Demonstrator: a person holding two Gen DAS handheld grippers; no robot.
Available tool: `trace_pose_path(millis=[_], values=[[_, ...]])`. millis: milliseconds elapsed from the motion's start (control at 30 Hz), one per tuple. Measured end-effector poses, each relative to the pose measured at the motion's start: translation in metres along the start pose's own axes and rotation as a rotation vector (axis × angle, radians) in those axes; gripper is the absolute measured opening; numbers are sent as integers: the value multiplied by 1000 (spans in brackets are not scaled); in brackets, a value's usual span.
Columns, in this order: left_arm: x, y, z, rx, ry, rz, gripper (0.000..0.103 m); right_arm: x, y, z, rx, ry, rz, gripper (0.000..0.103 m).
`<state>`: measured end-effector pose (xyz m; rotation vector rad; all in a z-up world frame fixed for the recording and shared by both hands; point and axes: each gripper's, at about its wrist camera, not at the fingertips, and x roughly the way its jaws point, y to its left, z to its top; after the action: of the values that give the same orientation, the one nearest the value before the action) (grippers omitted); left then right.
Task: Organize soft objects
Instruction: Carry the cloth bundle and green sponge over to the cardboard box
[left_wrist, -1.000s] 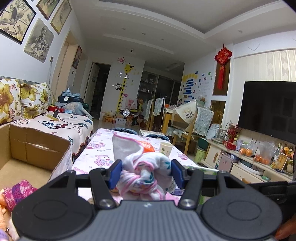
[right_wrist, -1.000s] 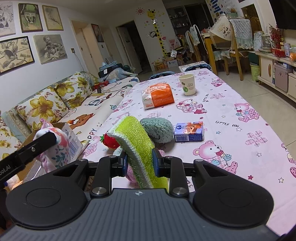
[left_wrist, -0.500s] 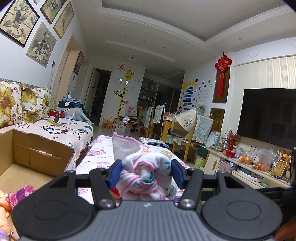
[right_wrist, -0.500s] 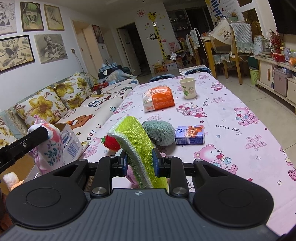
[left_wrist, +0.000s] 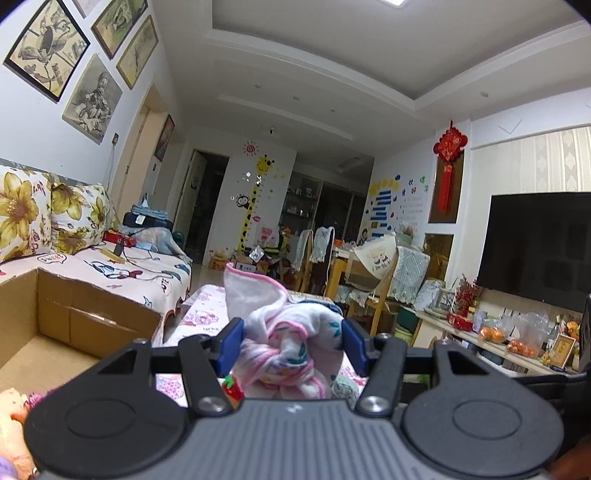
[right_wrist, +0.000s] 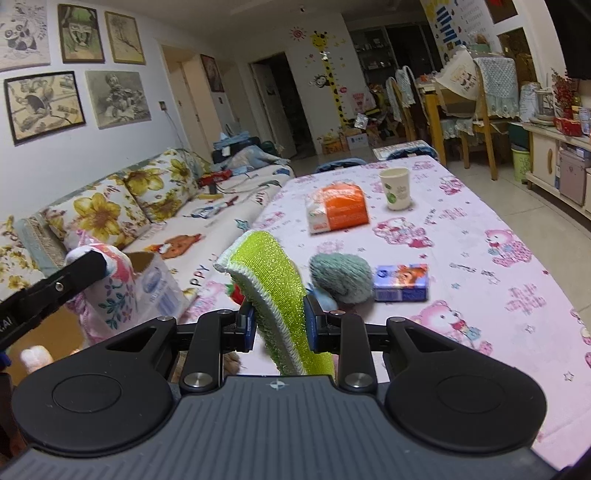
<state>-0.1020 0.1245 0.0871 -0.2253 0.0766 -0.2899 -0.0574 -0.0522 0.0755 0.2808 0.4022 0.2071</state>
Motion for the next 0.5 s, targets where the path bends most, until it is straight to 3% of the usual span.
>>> trace_pose_path(millis=[233,500], values=[[-9,11,7,-25,-45,42,57,4,16,6,1,-3,71,32],[-26,34,19,-67,-122,181,57,14,43,19,12,-2,208,32]])
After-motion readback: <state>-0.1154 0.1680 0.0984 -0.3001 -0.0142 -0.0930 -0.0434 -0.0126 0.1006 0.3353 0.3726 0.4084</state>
